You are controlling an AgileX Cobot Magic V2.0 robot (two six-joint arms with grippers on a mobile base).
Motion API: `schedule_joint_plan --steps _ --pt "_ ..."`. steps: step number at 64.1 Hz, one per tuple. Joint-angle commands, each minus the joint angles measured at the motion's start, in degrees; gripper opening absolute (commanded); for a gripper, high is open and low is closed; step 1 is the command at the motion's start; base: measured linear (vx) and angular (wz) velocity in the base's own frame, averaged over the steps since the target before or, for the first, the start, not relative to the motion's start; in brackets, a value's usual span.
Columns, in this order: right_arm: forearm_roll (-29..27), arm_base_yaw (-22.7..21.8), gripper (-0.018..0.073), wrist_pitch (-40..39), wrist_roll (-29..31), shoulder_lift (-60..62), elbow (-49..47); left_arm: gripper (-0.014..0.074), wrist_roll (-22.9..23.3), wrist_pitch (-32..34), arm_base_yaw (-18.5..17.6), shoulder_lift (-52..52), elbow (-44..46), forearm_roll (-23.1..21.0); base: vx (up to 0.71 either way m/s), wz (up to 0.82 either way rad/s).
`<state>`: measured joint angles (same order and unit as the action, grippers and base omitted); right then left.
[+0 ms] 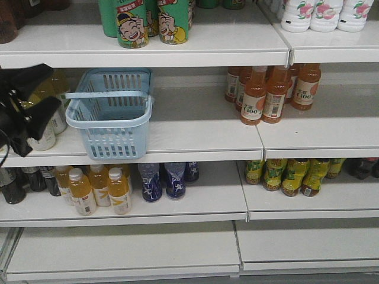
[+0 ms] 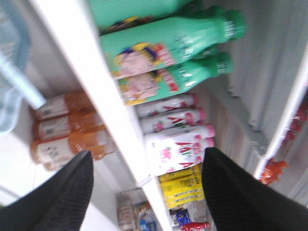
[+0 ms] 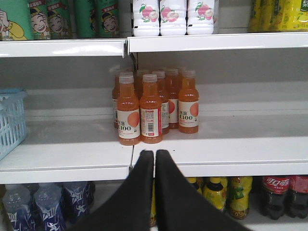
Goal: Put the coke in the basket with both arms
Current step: 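Close the left gripper on the light-blue basket handle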
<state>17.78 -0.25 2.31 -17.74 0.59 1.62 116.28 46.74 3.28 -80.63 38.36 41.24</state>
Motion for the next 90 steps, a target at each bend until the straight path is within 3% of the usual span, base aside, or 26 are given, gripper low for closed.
schedule_joint_plan --steps 1,9,20,38,56,66,76,84,90 --pt "0.68 -0.28 -0.0005 -3.88 0.15 -0.14 0.46 0.0475 0.44 6.46 -0.4 -4.71 1.65 -4.12 0.0 0.0" --pt "0.68 -0.28 -0.0005 -3.88 0.15 -0.14 0.46 0.0475 0.06 11.35 -0.4 -13.06 3.0 -10.47 0.0 0.0" --pt "0.68 -0.28 -0.0005 -3.88 0.15 -0.14 0.46 0.0475 0.31 17.03 -0.4 -23.07 9.46 -11.18 0.0 0.0" --pt "0.68 -0.28 -0.0005 -3.88 0.15 -0.14 0.46 0.0475 0.79 16.35 -0.4 -30.46 19.03 -11.7 0.0 0.0" --pt "0.68 -0.28 -0.0005 -3.88 0.15 -0.14 0.46 0.0475 0.79 10.79 -0.45 -33.7 24.77 -11.63 0.0 0.0" --pt "0.68 -0.28 -0.0005 -3.88 0.15 -0.14 0.46 0.0475 0.79 10.03 -0.94 -36.06 28.15 -15.11 0.0 0.0" --pt "0.68 -0.28 -0.0005 -3.88 0.15 -0.14 0.46 0.0464 1.33 10.06 -1.46 -38.42 31.77 -15.68 0.0 0.0" --pt "0.68 -0.28 -0.0005 -3.88 0.15 -0.14 0.46 0.0415 1.4 11.3 -2.06 -39.22 33.0 -15.61 0.0 0.0" --pt "0.68 -0.28 -0.0005 -3.88 0.15 -0.14 0.46 0.0314 1.4 11.13 -2.42 -39.29 33.0 -15.46 0.0 0.0"
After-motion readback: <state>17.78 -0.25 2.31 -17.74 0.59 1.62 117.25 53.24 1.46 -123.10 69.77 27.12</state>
